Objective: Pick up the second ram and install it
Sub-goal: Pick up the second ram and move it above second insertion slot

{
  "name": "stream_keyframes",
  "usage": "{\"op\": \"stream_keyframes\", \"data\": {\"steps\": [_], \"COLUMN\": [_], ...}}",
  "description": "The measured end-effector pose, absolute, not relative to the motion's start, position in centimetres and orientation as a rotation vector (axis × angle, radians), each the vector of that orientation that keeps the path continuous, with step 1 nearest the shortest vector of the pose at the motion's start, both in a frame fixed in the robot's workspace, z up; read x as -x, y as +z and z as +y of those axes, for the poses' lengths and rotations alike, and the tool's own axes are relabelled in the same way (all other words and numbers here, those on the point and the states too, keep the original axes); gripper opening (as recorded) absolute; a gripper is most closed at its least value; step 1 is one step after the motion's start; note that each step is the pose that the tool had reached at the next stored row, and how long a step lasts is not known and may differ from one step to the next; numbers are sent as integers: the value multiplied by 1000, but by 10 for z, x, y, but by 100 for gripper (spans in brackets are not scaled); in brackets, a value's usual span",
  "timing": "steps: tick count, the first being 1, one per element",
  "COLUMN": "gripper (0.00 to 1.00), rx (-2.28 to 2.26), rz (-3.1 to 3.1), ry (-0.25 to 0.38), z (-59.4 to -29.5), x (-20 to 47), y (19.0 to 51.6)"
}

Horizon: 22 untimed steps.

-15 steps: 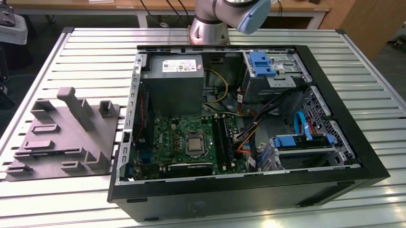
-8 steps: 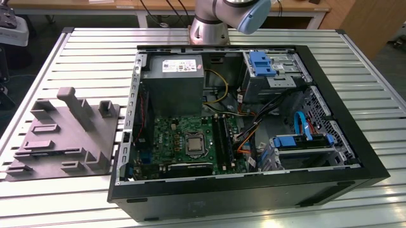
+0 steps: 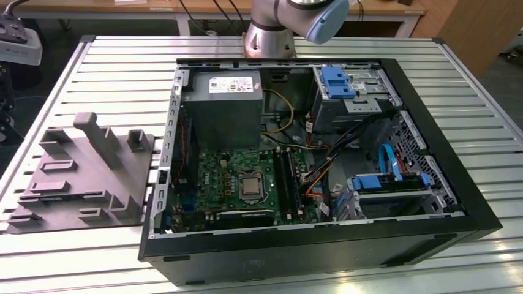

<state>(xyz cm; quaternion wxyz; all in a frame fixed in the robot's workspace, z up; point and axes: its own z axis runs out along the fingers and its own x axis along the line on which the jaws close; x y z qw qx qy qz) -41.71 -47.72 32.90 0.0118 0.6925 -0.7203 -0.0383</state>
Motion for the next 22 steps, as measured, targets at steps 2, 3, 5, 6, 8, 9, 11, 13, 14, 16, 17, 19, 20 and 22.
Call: {"op": "stream_keyframes", "data": {"steps": [2, 3, 5, 6, 8, 9, 11, 13, 14, 16, 17, 19, 20, 22], "gripper": [10, 10, 10, 10, 10, 10, 10, 10, 10, 10, 10, 10, 10, 10], "rx": [-2169, -2173, -2180, -2183, -2191, -2195, -2205, -2217, -2223, -2235, -2240, -2251, -2255, -2260], "rz": [-2239, -2236, -2232, -2230, -2227, -2225, -2217, -2206, -2200, -2188, -2182, -2171, -2167, -2161], "ry": [-117, -115, -112, -111, -107, -105, -101, -100, -99, -99, -99, -98, -98, -98], "z": [-477, -477, -478, -478, -479, -479, -480, -482, -482, -484, -484, -486, -486, -487], "x": [417, 417, 418, 418, 418, 419, 419, 419, 419, 419, 419, 419, 419, 419], "y": [327, 326, 324, 323, 322, 321, 319, 318, 317, 315, 314, 311, 310, 306]}}
